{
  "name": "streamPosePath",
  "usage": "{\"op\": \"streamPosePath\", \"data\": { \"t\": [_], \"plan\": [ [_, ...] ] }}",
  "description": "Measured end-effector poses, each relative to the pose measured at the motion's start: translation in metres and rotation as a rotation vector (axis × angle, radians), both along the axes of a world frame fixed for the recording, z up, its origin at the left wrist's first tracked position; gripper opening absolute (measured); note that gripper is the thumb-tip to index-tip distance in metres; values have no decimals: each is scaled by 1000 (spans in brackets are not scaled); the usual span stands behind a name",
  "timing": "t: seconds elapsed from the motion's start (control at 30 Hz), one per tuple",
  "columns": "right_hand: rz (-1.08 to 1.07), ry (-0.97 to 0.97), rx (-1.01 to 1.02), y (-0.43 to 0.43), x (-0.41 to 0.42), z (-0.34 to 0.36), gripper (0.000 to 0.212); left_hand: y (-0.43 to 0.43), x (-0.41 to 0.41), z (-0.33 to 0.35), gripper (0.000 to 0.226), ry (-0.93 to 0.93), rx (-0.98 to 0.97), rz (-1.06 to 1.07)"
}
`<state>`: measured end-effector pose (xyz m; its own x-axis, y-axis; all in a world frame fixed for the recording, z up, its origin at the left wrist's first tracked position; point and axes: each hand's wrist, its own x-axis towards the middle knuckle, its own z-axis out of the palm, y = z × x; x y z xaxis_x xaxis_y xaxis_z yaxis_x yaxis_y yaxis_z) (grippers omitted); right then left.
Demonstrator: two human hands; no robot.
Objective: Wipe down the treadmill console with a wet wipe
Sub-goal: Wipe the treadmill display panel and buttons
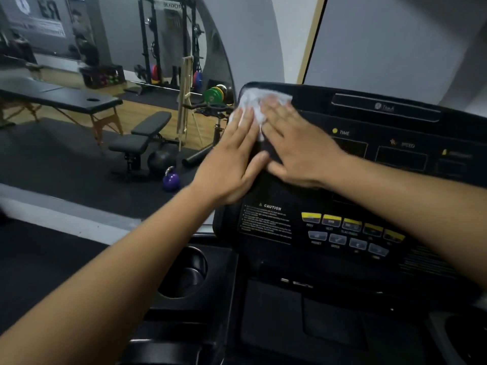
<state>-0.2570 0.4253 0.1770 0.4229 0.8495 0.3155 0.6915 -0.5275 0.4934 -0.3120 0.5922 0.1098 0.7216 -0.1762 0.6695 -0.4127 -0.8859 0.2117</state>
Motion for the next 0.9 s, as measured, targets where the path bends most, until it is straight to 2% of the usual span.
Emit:
{"op": "streamPosePath", "data": {
  "t": [0.13, 0.3, 0.5, 0.73, 0.9],
  "plan": [
    [77, 26, -44, -15, -26, -53, 83, -4, -46, -60, 70, 73, 59, -9],
    [117, 79, -81, -28, -54, -102, 76, -3, -82, -103, 68, 156, 98, -52],
    [121, 105, -113, -40, -76, -132, 73, -2, -103, -125, 67, 204, 144, -63],
    [123, 147, -112, -48, -92, -146, 65, -8, -122, -137, 63, 278, 4, -91],
    [113, 155, -99, -58, -103, -155, 62, -15, -131, -142, 61, 278, 79, -97]
  ]
}}
